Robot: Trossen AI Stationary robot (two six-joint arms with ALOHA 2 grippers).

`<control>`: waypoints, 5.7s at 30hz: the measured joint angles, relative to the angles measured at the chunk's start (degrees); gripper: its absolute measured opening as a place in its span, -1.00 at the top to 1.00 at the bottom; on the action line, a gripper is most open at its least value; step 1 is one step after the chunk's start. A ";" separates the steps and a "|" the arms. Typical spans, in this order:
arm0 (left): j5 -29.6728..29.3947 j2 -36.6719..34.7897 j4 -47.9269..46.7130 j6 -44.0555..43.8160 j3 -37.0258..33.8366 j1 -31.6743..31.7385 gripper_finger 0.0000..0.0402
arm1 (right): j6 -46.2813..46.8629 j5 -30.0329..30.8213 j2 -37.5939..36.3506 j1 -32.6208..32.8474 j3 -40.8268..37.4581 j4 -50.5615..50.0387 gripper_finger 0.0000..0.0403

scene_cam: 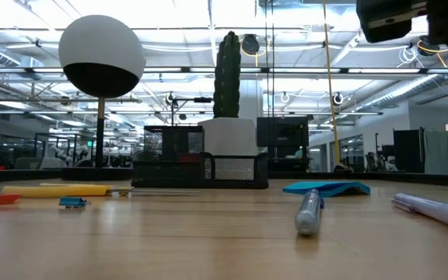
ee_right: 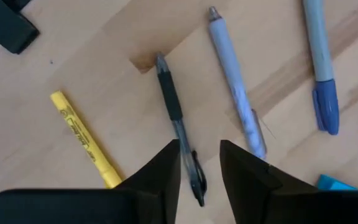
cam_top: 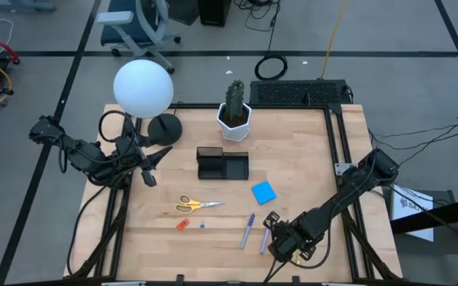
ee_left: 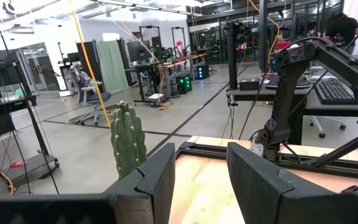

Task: Pick and place office supplies into organizer
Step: Put the black pen into the desk organizer

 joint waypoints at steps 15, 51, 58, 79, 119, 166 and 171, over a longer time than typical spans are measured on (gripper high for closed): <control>0.00 0.02 0.00 0.00 0.00 0.00 0.24 | -1.90 -0.02 5.90 0.44 0.00 2.35 0.29; 0.00 0.01 0.00 0.00 0.00 0.00 0.24 | -2.99 -0.11 6.65 0.42 -7.78 11.24 0.46; -0.02 0.02 0.00 0.00 0.00 0.00 0.24 | -3.39 -0.56 6.73 0.35 -7.84 11.32 0.72; 0.00 0.01 -0.01 0.00 0.00 0.00 0.24 | -4.39 -2.91 5.66 -1.61 -8.06 12.67 0.90; 0.57 -0.04 3.33 -6.96 0.00 0.00 0.24 | -13.68 9.09 -5.22 -21.13 -7.96 47.98 0.90; 16.97 17.76 17.82 5.74 -11.50 4.52 0.24 | -2.94 1.46 -12.17 -26.82 -7.87 69.50 0.90; 16.98 17.61 21.20 6.55 -11.50 4.26 0.24 | -3.13 1.55 -12.17 -27.01 -7.87 67.85 0.90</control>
